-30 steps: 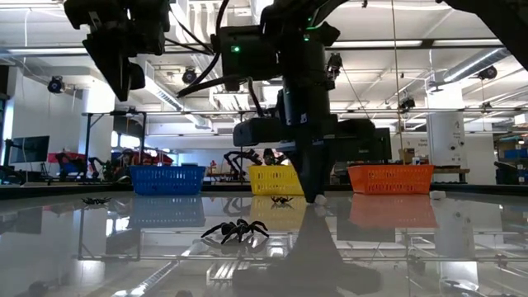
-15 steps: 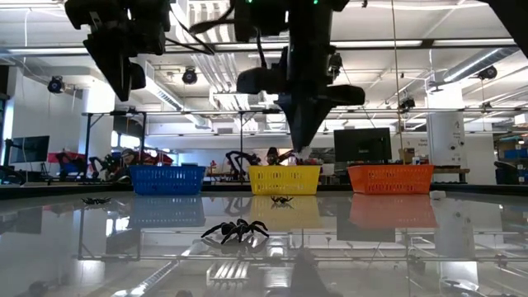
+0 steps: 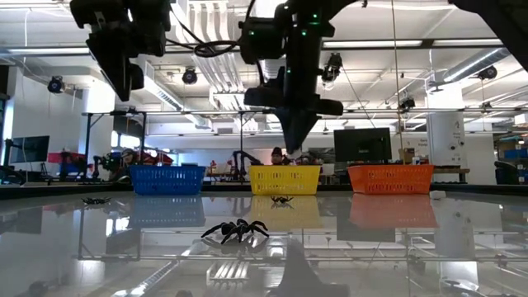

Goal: Sort Halloween decoration
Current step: Put the white skeleton toy into the yellow basket

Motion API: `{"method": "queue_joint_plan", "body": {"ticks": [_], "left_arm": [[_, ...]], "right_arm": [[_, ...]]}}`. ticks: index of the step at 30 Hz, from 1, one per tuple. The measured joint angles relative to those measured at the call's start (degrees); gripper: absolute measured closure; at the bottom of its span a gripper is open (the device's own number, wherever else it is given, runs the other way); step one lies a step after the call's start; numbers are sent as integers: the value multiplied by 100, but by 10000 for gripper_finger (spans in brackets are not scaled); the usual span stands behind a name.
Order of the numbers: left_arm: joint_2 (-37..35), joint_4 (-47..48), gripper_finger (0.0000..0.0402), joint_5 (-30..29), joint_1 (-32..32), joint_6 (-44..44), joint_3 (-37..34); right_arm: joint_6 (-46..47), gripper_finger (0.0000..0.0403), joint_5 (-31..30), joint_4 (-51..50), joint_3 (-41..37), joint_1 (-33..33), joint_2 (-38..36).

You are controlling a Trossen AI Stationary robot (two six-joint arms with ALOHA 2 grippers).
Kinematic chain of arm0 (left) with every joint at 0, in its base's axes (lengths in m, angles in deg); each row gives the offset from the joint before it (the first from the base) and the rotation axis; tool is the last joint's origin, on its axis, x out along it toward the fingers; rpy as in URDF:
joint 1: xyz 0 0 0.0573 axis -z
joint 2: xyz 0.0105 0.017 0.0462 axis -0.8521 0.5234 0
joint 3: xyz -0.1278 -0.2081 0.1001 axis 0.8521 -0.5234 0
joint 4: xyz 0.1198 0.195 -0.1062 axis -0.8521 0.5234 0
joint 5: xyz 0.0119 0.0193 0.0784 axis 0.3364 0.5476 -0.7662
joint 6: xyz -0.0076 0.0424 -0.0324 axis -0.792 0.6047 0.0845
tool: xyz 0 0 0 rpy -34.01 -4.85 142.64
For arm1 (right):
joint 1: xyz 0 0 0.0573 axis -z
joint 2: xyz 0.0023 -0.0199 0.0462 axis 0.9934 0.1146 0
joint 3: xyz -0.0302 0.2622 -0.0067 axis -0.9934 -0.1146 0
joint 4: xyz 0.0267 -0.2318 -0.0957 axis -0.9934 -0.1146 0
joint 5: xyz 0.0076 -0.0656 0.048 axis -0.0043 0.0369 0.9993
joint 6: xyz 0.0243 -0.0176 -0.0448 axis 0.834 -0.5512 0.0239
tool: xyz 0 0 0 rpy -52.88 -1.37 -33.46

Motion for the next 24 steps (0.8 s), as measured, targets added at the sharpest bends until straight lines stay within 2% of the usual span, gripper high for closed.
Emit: {"method": "queue_joint_plan", "body": {"ticks": [16, 20, 24], "left_arm": [[0, -307, 290, -570, -2, -654, -2], [1, -376, 290, -607, -2, -813, -2], [2, -376, 290, -607, -2, -1017, -2]], "right_arm": [[-1669, 390, 89, 243, 2, 1083, -252], [-2310, 390, 541, 310, 6, 1314, -235], [-2944, 390, 606, 397, 7, 1396, -141]]}}
